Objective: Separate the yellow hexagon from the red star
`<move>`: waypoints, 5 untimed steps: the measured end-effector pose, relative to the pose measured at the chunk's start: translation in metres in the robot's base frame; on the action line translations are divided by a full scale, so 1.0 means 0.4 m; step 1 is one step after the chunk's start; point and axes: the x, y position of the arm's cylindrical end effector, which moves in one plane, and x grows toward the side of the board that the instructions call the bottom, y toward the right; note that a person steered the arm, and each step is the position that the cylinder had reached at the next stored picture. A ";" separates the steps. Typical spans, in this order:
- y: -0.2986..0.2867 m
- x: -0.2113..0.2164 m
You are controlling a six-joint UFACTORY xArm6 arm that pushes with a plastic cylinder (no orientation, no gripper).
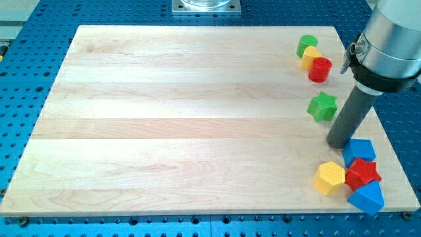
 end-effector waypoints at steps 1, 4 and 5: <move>-0.083 0.000; -0.219 0.036; -0.362 0.084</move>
